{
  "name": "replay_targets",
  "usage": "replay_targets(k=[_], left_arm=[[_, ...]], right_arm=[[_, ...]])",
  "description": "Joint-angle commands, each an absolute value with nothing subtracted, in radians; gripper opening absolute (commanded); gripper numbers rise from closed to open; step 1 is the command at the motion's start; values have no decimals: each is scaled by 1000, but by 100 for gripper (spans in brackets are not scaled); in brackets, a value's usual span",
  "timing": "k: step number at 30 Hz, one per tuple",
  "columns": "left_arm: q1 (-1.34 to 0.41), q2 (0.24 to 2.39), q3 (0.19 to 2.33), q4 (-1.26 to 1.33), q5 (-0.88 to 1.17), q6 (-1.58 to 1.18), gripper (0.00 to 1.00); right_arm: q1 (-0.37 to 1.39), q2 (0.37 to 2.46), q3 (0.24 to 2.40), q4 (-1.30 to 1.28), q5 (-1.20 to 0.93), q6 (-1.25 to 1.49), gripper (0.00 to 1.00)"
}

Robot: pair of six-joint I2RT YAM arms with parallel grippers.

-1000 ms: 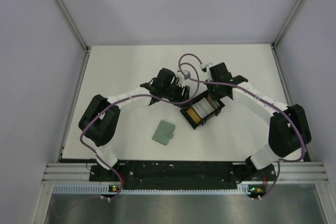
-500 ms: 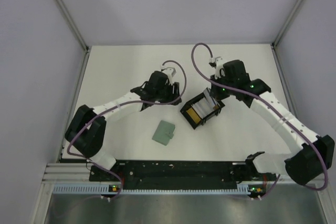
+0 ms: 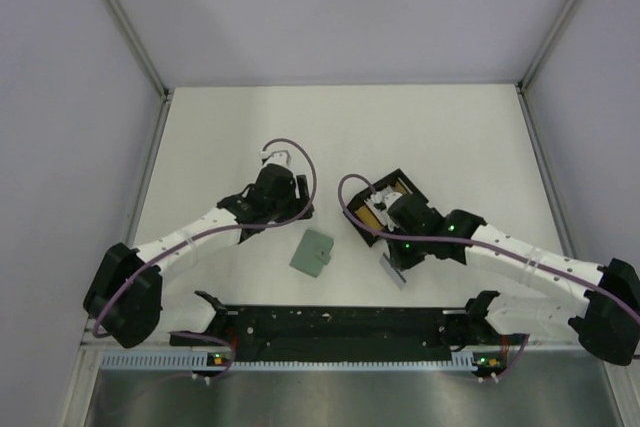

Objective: Put the credit cards into the card holder
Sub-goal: Open the card holder at the center of the board.

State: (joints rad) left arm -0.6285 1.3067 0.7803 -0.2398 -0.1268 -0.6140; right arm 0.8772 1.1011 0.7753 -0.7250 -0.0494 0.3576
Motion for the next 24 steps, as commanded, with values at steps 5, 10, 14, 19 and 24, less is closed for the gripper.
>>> replay_targets(k=[5,10,14,19,24], left_arm=[[-629,1218,712,-242,-238,-670,74],[-629,1184,657,-204,-245,-686,75],[-627,1175,615,-173,-230,-696,74],[-629,1170,592,-155,-218,-703,74],[-627,1177,591,-140,-206,-695,74]], right_arm=[[962,1095,700,-558,204,471,0],[1009,1126,632,-488,287,517,0],[1014,1146,608,-471,290,529,3],[1015,1121,577,-471,281,535,8],[1017,1101,566,-469,253,535,8]])
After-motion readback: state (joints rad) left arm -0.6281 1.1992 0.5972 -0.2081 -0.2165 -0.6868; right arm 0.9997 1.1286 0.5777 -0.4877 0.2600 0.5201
